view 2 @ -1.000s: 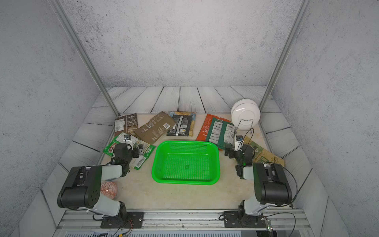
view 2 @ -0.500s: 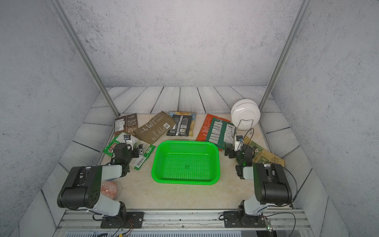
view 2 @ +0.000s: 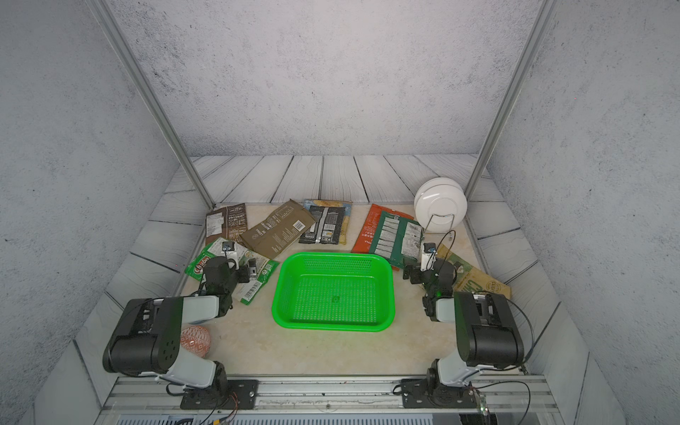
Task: Put the potato chips into the basket
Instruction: Pick up the potato chip from the center of the board.
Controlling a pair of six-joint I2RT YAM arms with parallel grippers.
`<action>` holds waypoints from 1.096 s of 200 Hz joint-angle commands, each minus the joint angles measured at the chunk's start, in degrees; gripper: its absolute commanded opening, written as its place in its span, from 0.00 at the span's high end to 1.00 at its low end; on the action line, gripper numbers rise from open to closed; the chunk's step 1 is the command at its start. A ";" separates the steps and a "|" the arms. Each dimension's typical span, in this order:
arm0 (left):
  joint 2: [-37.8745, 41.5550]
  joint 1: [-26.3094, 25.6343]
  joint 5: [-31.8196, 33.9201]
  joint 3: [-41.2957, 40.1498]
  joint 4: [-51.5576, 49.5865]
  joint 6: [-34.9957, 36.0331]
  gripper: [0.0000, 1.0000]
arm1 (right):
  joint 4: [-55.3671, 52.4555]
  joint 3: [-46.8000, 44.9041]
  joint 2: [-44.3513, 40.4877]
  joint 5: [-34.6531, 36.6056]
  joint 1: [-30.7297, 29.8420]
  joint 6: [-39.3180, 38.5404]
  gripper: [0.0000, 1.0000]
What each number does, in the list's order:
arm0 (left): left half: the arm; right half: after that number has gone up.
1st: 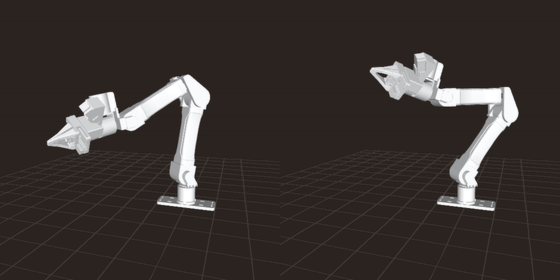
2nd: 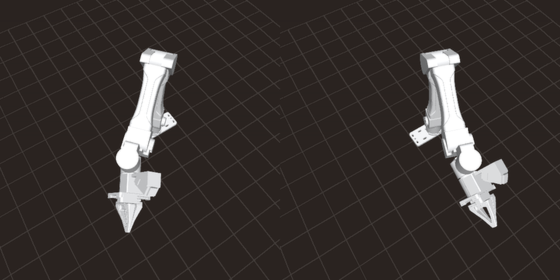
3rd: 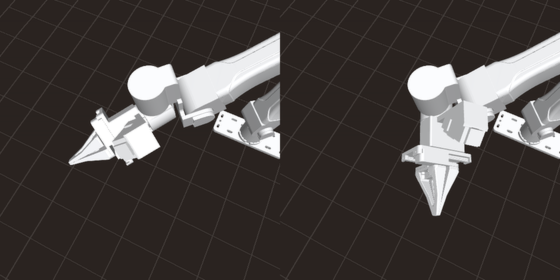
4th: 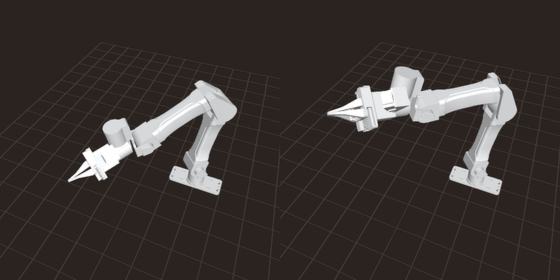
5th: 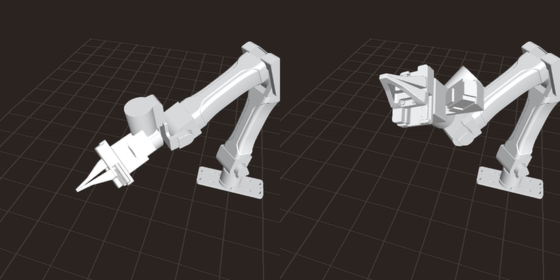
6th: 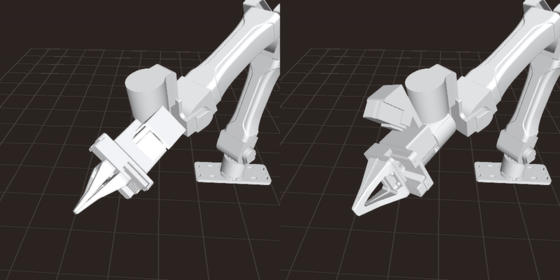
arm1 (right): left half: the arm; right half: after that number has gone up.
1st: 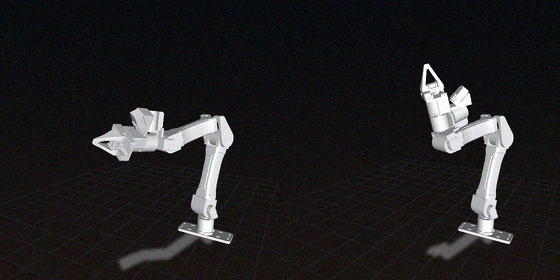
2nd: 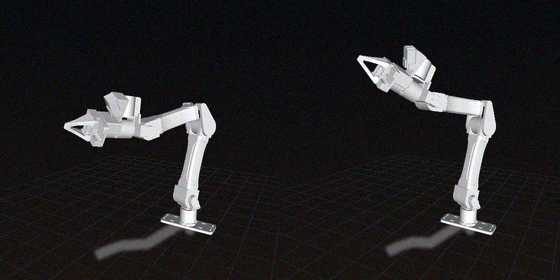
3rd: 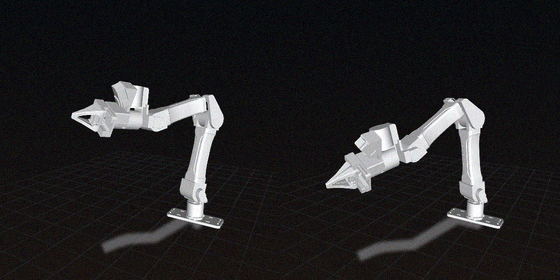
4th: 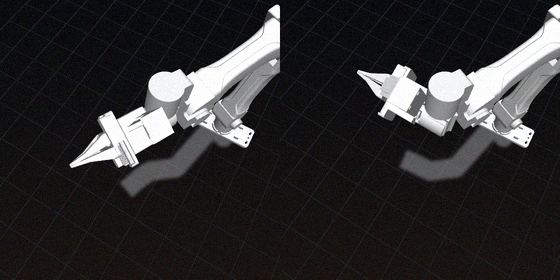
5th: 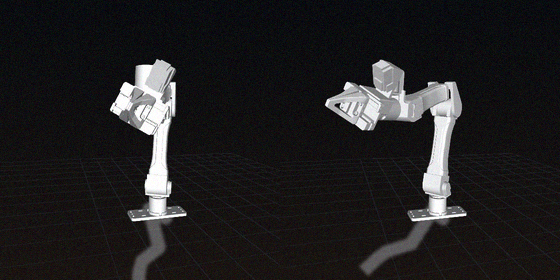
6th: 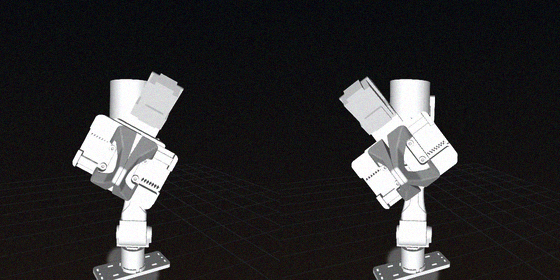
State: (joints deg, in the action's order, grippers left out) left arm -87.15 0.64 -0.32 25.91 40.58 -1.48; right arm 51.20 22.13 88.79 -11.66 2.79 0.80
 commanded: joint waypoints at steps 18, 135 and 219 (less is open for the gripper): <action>-0.46 0.64 -0.43 1.27 1.43 0.38 0.02 | 0.27 1.07 1.28 -0.03 -0.32 -0.36 0.01; 22.86 0.67 -13.76 14.84 -46.63 5.82 0.02 | -41.93 1.20 -40.01 18.74 -0.26 20.22 0.01; 29.13 0.64 -24.19 27.59 -85.42 11.82 0.02 | -58.87 6.15 -50.44 16.29 -0.15 42.68 0.01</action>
State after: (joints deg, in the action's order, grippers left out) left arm -57.34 0.97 -20.16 50.92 -31.20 10.90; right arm -0.84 27.35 38.96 5.74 2.68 35.29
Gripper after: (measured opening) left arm 0.984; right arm 0.993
